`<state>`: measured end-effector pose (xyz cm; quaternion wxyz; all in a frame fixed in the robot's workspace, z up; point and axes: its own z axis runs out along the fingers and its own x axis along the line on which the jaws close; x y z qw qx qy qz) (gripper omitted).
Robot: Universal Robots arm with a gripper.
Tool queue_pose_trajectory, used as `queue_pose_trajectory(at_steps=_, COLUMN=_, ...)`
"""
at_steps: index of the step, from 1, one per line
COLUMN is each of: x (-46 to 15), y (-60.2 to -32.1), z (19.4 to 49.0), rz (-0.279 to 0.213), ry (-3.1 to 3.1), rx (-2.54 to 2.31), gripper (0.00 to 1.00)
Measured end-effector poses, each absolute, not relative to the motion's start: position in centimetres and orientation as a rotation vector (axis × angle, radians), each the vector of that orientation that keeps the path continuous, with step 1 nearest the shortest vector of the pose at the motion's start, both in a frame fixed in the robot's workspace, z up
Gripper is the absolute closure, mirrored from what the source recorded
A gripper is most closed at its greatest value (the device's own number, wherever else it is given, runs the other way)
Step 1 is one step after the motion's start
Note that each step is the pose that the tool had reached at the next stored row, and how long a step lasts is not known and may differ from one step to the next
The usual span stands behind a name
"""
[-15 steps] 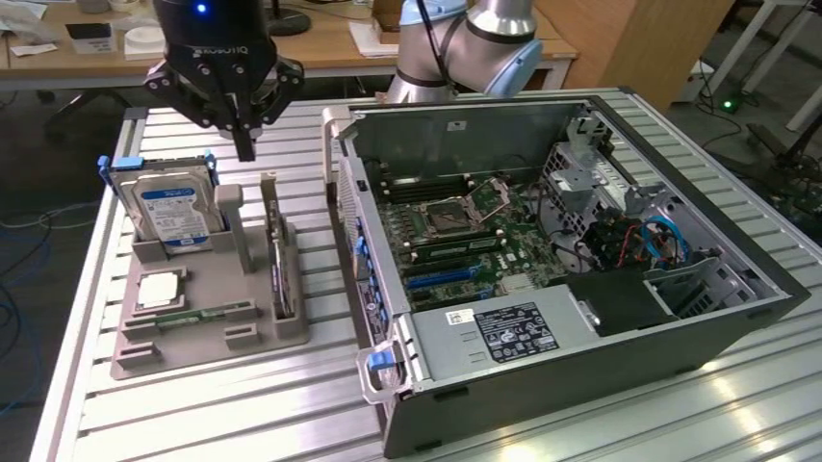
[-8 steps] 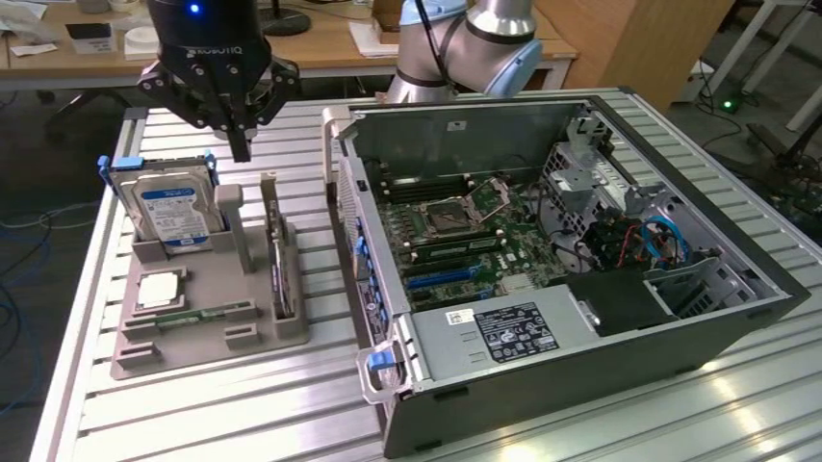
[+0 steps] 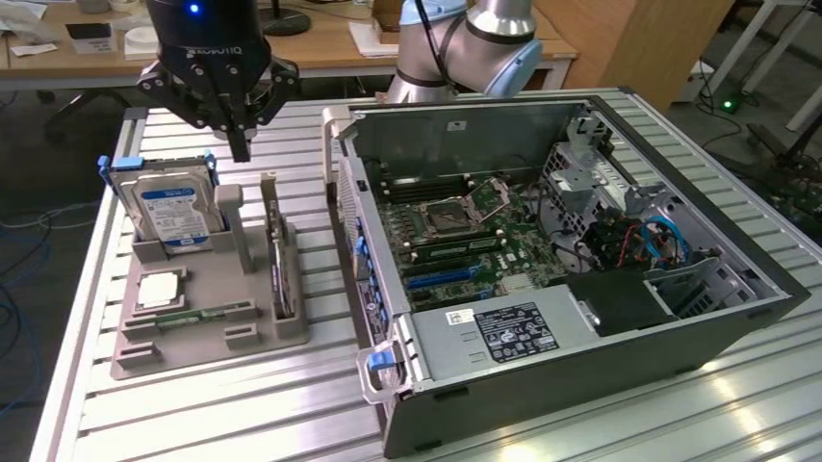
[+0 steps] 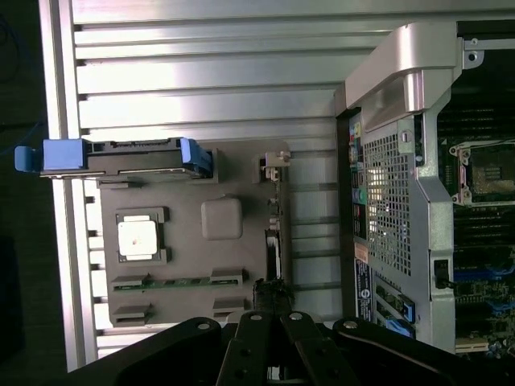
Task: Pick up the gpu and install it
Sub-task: 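Pick up the gpu and move the gpu toward the slot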
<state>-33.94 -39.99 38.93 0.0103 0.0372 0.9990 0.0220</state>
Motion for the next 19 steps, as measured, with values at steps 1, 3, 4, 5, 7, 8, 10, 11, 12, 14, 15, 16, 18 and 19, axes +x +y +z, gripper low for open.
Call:
queue_pose_trajectory(at_steps=1, x=-33.94, y=-39.99, z=38.93, rz=0.069, ry=3.118, rx=0.116, gripper=0.89)
queue_pose_trajectory(at_steps=3, x=-33.94, y=-39.99, z=38.92, rz=0.069, ry=3.118, rx=0.116, gripper=0.89)
queue_pose_trajectory(at_steps=4, x=-33.94, y=-39.99, z=38.93, rz=0.069, ry=3.118, rx=0.116, gripper=0.89)
queue_pose_trajectory(at_steps=5, x=-33.94, y=-39.99, z=38.93, rz=0.069, ry=3.118, rx=0.116, gripper=0.89)
queue_pose_trajectory(at_steps=7, x=-33.94, y=-39.99, z=38.93, rz=0.069, ry=3.118, rx=0.116, gripper=0.89)
queue_pose_trajectory(at_steps=8, x=-33.94, y=-39.99, z=38.93, rz=0.069, ry=3.118, rx=0.116, gripper=0.89)
queue_pose_trajectory(at_steps=10, x=-33.94, y=-39.99, z=38.93, rz=0.069, ry=3.118, rx=0.116, gripper=0.76)
queue_pose_trajectory(at_steps=11, x=-33.94, y=-39.99, z=38.93, rz=0.069, ry=3.118, rx=0.116, gripper=0.76)
queue_pose_trajectory(at_steps=12, x=-33.94, y=-39.99, z=38.93, rz=0.069, ry=3.118, rx=0.116, gripper=0.71)
queue_pose_trajectory(at_steps=14, x=-33.94, y=-39.99, z=38.93, rz=0.069, ry=3.118, rx=0.116, gripper=0.65)
queue_pose_trajectory(at_steps=15, x=-33.94, y=-39.99, z=38.93, rz=0.069, ry=3.118, rx=0.116, gripper=0.65)
queue_pose_trajectory(at_steps=16, x=-33.94, y=-39.99, z=38.93, rz=0.069, ry=3.118, rx=0.116, gripper=0.59)
queue_pose_trajectory(at_steps=18, x=-33.94, y=-39.99, z=38.93, rz=0.069, ry=3.118, rx=0.116, gripper=0.47)
queue_pose_trajectory(at_steps=19, x=-33.94, y=-39.99, z=38.92, rz=0.069, ry=3.118, rx=0.116, gripper=0.47)
